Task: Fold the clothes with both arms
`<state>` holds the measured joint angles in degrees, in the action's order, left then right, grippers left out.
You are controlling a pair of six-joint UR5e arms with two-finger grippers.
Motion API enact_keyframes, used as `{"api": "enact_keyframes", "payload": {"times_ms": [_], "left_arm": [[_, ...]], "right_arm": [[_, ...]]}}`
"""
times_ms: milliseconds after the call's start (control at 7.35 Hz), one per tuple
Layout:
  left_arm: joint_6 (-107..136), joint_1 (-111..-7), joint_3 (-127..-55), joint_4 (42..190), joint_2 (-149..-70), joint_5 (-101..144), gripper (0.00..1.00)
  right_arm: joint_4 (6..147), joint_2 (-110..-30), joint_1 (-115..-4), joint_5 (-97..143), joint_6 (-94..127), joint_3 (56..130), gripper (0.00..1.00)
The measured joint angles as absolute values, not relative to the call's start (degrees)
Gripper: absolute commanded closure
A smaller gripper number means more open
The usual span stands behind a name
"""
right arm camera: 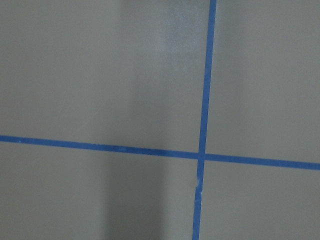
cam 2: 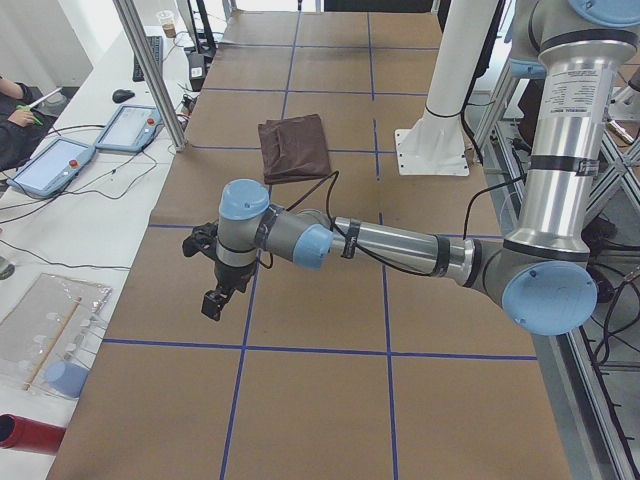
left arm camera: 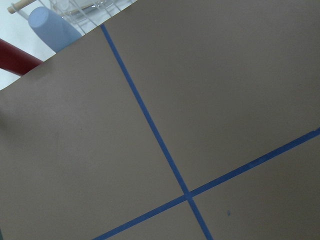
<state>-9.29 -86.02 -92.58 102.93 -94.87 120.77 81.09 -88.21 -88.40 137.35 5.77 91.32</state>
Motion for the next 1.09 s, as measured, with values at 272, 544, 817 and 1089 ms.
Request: {"api": "enact_keyframes", "payload": {"times_ms": [272, 544, 817, 1089], "left_arm": [[-8.9, -86.6, -91.3, 99.0, -95.3, 121.2, 0.00], [-9.2, -87.3, -95.3, 89.8, -94.7, 124.3, 0.00], [-9.3, -87.4, -96.3, 87.5, -94.0, 125.2, 0.00], [-9.3, -87.3, -96.5, 87.1, -94.4, 125.4, 0.00]], "right_arm": [[84.8, -93.1, -88.5, 136.5, 6.4, 98.7, 0.00], [90.3, -97.1, -88.4, 132.6, 6.4, 105.5, 0.00], [91.1, -99.0, -88.3, 131.6, 5.8, 106.5, 0.00], [91.1, -98.6, -88.4, 131.5, 5.6, 106.0, 0.00]]}}
